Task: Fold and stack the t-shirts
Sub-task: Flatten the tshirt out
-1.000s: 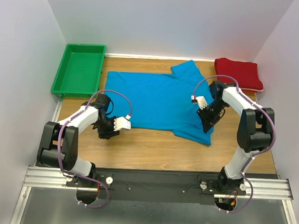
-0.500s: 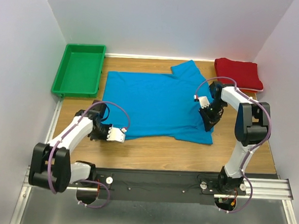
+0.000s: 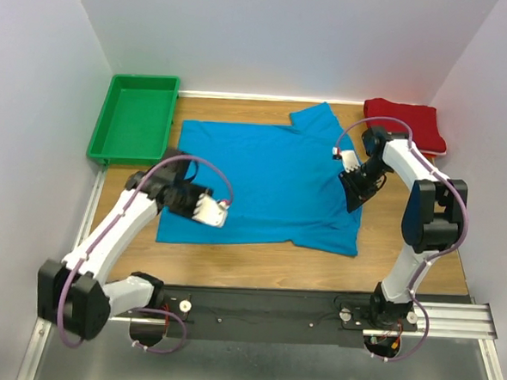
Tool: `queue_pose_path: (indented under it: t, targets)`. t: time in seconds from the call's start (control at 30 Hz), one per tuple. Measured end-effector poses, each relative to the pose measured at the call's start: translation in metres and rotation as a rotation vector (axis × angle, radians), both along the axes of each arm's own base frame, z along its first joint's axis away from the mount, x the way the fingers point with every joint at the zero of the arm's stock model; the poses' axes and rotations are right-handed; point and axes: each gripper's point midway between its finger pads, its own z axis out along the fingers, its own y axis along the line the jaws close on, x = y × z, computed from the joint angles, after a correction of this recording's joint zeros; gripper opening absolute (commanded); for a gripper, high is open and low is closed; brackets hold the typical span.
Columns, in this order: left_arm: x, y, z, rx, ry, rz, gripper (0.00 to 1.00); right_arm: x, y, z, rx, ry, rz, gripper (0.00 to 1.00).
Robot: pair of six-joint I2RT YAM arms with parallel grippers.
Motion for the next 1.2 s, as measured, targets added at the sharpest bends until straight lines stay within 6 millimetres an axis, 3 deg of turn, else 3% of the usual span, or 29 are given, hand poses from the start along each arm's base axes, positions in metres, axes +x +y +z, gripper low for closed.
queue_pose_path:
  t: [0.07, 0.13, 0.23, 0.33, 0.5, 0.57, 0.77, 1.0, 1.07, 1.1, 1.13, 1.2]
  targets:
    - [0.018, -0.040, 0.019, -0.097, -0.013, -0.022, 0.54, 0.001, 0.001, 0.004, 0.007, -0.008, 0.003, 0.28]
    - [0.029, -0.093, 0.030, -0.198, -0.003, -0.070, 0.54, 0.003, 0.001, 0.005, 0.009, -0.012, 0.005, 0.26]
    - [0.020, -0.173, 0.031, -0.314, 0.059, -0.150, 0.54, 0.003, 0.002, 0.000, 0.009, 0.003, 0.002, 0.25]
    - [-0.003, -0.241, 0.017, -0.361, 0.139, -0.228, 0.54, 0.004, 0.004, -0.009, 0.015, 0.034, -0.006, 0.24]
    - [-0.037, -0.323, -0.019, -0.357, 0.247, -0.295, 0.50, 0.004, 0.008, -0.022, 0.034, 0.073, -0.015, 0.23]
    - [-0.047, -0.345, -0.031, -0.353, 0.273, -0.313, 0.49, 0.004, 0.008, -0.025, 0.037, 0.077, -0.015, 0.22]
    - [-0.067, -0.381, -0.056, -0.325, 0.318, -0.353, 0.45, -0.003, 0.008, -0.035, 0.035, 0.094, -0.016, 0.22]
    - [-0.076, -0.392, -0.092, -0.276, 0.359, -0.348, 0.45, -0.005, 0.007, -0.040, 0.034, 0.096, -0.016, 0.22]
    - [-0.072, -0.396, -0.091, -0.291, 0.340, -0.343, 0.36, -0.006, 0.007, -0.042, 0.033, 0.097, -0.015, 0.22]
    - [-0.071, -0.396, -0.091, -0.293, 0.341, -0.340, 0.25, -0.007, 0.007, -0.043, 0.031, 0.097, -0.015, 0.21]
    - [-0.071, -0.397, -0.092, -0.295, 0.339, -0.336, 0.25, -0.008, 0.007, -0.044, 0.031, 0.101, -0.015, 0.21]
    - [-0.071, -0.397, -0.093, -0.295, 0.342, -0.332, 0.12, -0.010, 0.006, -0.046, 0.025, 0.108, -0.015, 0.21]
